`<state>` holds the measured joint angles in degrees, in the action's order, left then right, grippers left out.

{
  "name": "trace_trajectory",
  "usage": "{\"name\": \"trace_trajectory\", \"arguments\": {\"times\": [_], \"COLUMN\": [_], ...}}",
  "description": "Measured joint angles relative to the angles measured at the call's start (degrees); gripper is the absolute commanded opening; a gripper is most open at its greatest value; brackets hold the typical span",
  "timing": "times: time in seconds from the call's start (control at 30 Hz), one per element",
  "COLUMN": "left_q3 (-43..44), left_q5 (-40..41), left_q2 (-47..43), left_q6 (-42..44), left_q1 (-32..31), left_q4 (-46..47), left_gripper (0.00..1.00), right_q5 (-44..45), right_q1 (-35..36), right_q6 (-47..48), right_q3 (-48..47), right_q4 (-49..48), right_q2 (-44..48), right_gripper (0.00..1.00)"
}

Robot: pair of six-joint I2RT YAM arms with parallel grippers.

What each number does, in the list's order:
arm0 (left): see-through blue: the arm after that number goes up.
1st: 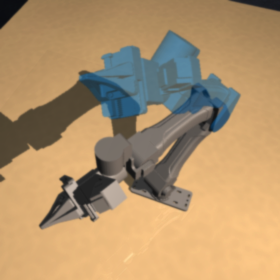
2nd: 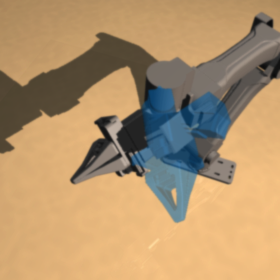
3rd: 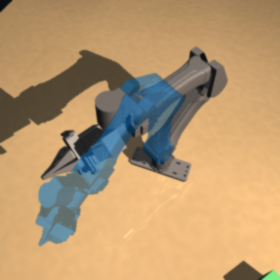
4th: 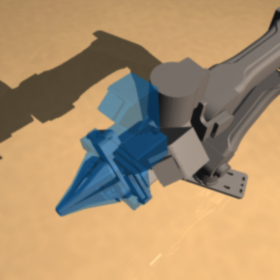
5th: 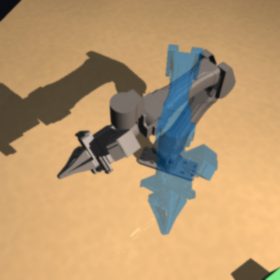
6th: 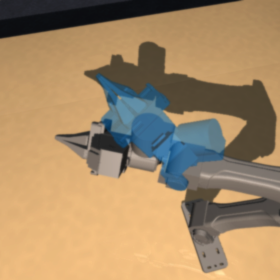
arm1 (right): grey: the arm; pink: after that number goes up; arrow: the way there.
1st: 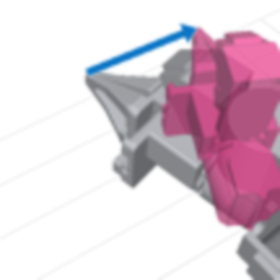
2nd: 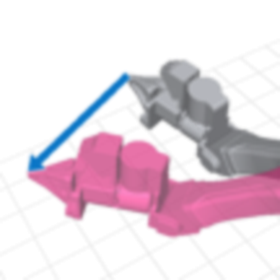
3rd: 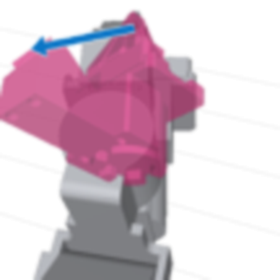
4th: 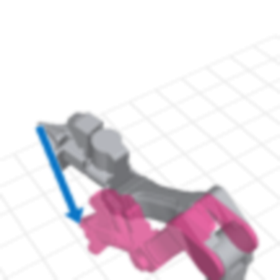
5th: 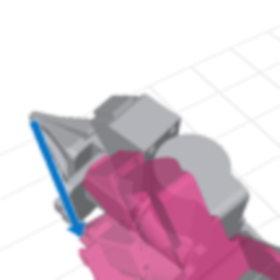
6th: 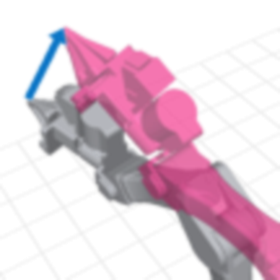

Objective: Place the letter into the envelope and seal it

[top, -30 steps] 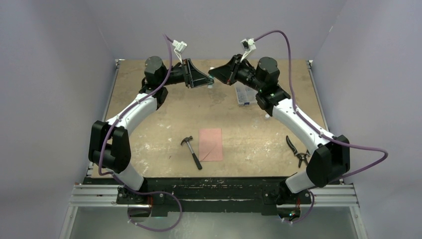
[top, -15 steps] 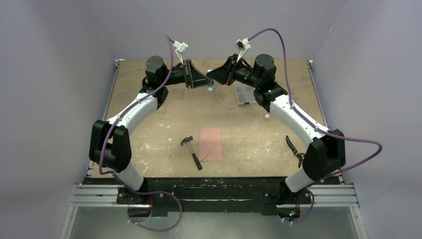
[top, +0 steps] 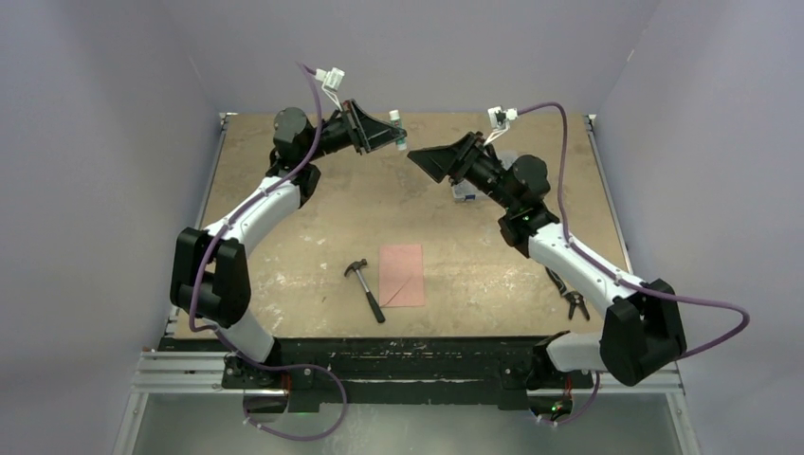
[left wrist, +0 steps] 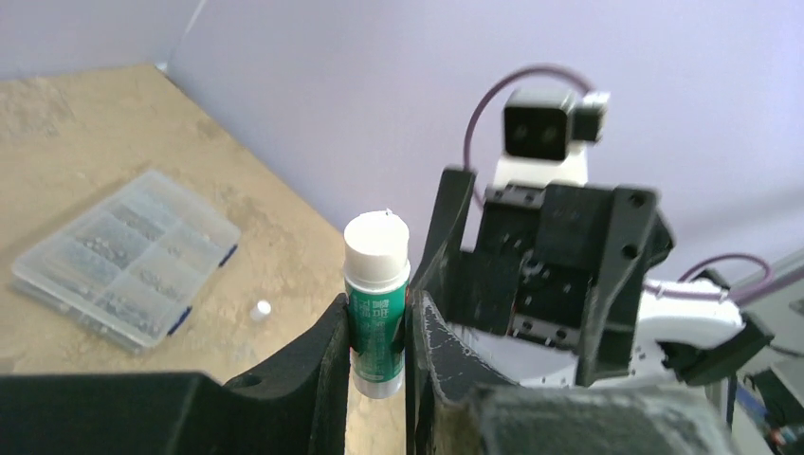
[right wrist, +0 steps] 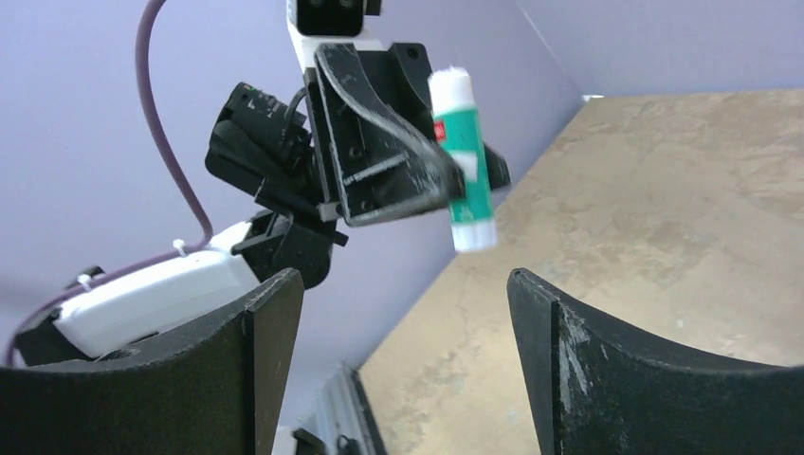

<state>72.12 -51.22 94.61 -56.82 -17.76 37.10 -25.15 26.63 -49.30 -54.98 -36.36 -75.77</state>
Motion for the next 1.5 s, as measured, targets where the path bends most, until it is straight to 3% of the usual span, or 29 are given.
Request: {"name": "trace_trajectory", "arguments": {"times": [0.1, 0.2, 0.3, 0.47, 0.6, 0.77, 0.97, 1.1, 1.3, 1.4, 1.5], "left_q3": [-0.2, -1.1, -1.7, -1.7, -2.6, -3.5, -3.5, -3.7, -4.5, -4.2, -1.4], "left_q5": [4.1, 7.2, 9.5, 11.5, 12.9, 13.9, 14.2, 14.3, 15.2, 16.2, 17.9], "left_q2": [-0.4, -1.8, -3.3, -4.2, -4.7, -4.7, -4.7, -4.7, -4.8, -4.8, -4.7], "left_q6": [-3.0, -4.9, -6.6, -8.4, -9.0, -9.7, -10.3, -11.4, -11.9, -12.4, -11.0], "left_q1": [-0.3, -1.2, -2.6, -3.6, -3.6, -3.6, -3.6, -3.6, -3.5, -3.2, -3.1], "left_q4": [3.6, 5.6, 7.6, 10.1, 10.6, 10.7, 11.6, 13.1, 14.5, 12.5, 4.6], "left_gripper": [0.0, 0.0, 0.0, 0.0, 0.0, 0.0, 0.0, 0.0, 0.0, 0.0, 0.0], "right_q5": [0.8, 2.0, 2.3, 3.1, 3.1, 2.5, 1.8, 1.9, 2.0, 2.2, 3.7], "right_q1": [0.0, 0.3, 0.5, 0.7, 0.7, 0.7, 0.9, 0.9, 0.9, 1.0, 1.2], "right_q6": [-5.7, -11.0, -14.8, -19.9, -21.9, -21.7, -21.6, -21.3, -19.0, -14.9, -6.5], "right_q3": [2.3, 2.4, 2.4, 2.2, 1.9, 1.6, 1.3, -0.8, -3.3, -4.7, -6.6], "right_q4": [-5.5, -9.7, -13.3, -18.3, -21.3, -25.3, -26.9, -25.4, -21.6, -18.8, -14.0], "right_q2": [-1.1, -3.5, -5.3, -8.2, -9.6, -9.8, -9.8, -10.3, -11.3, -11.5, -11.4], "right_gripper": [0.73, 0.6, 0.52, 0.47, 0.52, 0.56, 0.47, 0.36, 0.09, 0.04, 0.02]}}
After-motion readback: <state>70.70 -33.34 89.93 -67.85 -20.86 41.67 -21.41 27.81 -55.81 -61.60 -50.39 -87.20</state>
